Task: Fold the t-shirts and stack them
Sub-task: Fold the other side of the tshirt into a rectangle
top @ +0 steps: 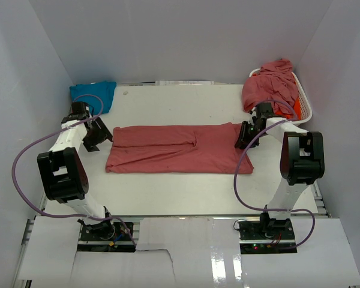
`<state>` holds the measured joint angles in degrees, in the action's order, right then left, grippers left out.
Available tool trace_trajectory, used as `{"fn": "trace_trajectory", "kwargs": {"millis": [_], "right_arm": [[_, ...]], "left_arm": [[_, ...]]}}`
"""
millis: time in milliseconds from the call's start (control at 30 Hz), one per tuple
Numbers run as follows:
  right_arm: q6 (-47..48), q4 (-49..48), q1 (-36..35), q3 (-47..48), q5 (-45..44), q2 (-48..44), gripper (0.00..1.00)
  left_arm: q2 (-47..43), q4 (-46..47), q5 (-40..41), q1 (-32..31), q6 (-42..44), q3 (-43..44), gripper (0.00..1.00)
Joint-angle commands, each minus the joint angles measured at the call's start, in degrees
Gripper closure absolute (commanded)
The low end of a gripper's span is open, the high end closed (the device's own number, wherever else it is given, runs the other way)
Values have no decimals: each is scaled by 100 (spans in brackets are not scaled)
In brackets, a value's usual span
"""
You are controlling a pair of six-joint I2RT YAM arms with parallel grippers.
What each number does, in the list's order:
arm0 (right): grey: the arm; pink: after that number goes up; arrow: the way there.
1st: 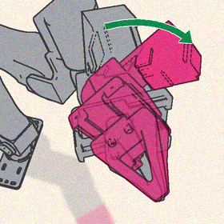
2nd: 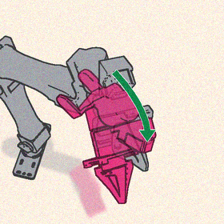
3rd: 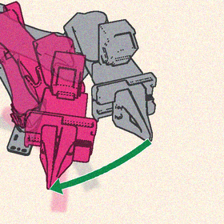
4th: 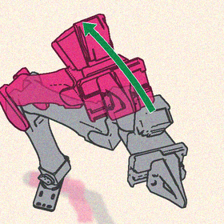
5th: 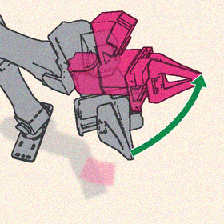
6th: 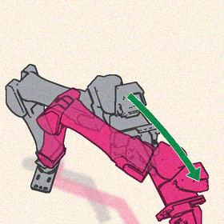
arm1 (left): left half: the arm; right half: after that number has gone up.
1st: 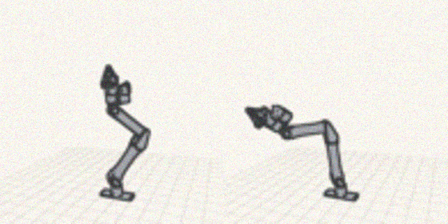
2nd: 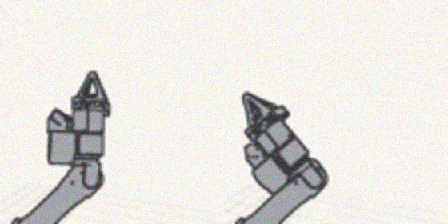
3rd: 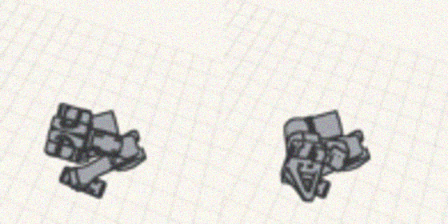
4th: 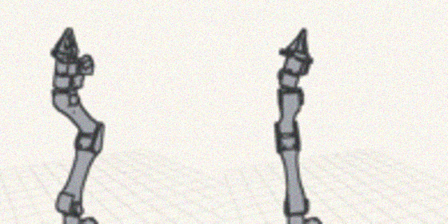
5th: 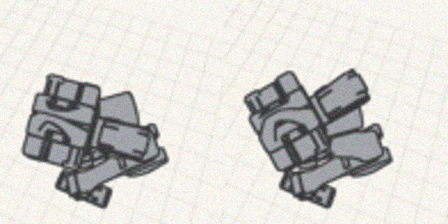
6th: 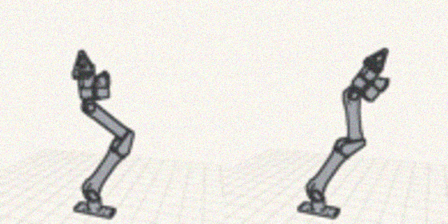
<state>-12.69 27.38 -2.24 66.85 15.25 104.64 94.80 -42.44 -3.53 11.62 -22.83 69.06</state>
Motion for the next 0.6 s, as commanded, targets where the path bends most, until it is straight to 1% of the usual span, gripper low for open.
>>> {"fn": "trace_trajectory", "kwargs": {"millis": [0, 100, 133, 167, 333, 567], "right_arm": [[-23, -197, 31, -67, 128, 39, 68], [-23, -206, 31, -76, 128, 21, 82], [-23, -198, 31, -67, 119, 21, 89], [-23, -198, 22, -67, 128, 30, 92], [-14, -198, 31, -67, 110, -5, 92], [-14, -189, 31, -49, 128, -49, 92]], "left_arm": [[-296, -10, 54, 69, 24, 29, 22], [-270, -2, 98, 78, 24, 46, 22], [-217, -2, 98, 86, 33, 55, 22], [-182, -10, 107, 95, 33, 64, 22], [-6, -37, 203, 104, 50, 169, 23], [222, -28, 125, 104, 129, 292, 23]]}}
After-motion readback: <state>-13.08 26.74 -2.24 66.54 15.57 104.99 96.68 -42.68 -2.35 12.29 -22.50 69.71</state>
